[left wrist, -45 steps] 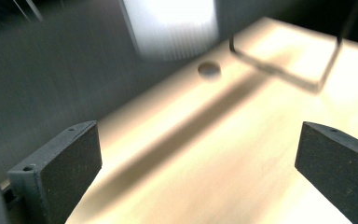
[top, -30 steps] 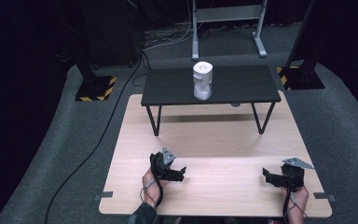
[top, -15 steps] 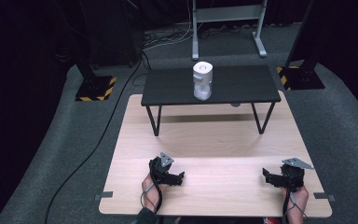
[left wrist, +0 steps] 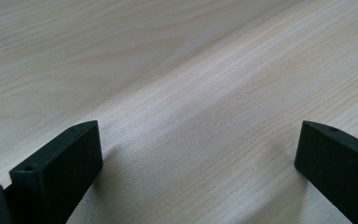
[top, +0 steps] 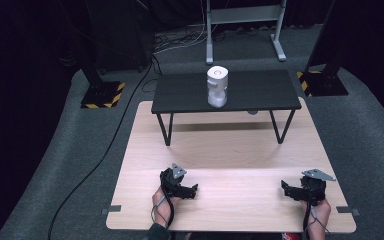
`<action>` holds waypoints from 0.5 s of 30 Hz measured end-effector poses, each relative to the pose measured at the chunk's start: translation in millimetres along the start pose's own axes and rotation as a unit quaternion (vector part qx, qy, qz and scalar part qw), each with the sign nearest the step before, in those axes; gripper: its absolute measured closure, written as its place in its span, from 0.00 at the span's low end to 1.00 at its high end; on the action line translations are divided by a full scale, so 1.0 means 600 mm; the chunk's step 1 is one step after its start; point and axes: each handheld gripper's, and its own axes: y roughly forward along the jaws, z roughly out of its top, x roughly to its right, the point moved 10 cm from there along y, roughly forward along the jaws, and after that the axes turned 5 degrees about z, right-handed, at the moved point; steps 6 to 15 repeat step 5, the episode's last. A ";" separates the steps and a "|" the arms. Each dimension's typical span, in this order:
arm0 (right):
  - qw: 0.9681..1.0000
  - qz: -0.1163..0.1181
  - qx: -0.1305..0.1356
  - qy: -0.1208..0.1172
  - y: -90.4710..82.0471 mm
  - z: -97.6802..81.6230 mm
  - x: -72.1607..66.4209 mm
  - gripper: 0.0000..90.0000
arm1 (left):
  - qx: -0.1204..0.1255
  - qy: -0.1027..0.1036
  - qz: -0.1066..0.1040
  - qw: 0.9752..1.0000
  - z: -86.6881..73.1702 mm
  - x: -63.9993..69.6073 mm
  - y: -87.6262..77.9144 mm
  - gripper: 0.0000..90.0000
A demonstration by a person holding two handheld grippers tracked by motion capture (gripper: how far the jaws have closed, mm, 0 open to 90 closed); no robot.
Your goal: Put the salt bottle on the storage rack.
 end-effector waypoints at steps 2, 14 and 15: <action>1.000 0.001 0.000 0.001 0.000 0.000 0.000 0.02 | 0.000 0.001 0.000 1.000 0.000 0.000 0.000 0.00; 1.000 0.002 -0.001 0.001 0.000 0.000 0.001 0.02 | 0.000 0.001 0.000 1.000 0.000 -0.001 0.000 0.00; 1.000 0.002 -0.001 0.001 0.000 0.000 0.001 0.02 | 0.000 0.001 0.000 1.000 0.000 -0.001 0.000 0.00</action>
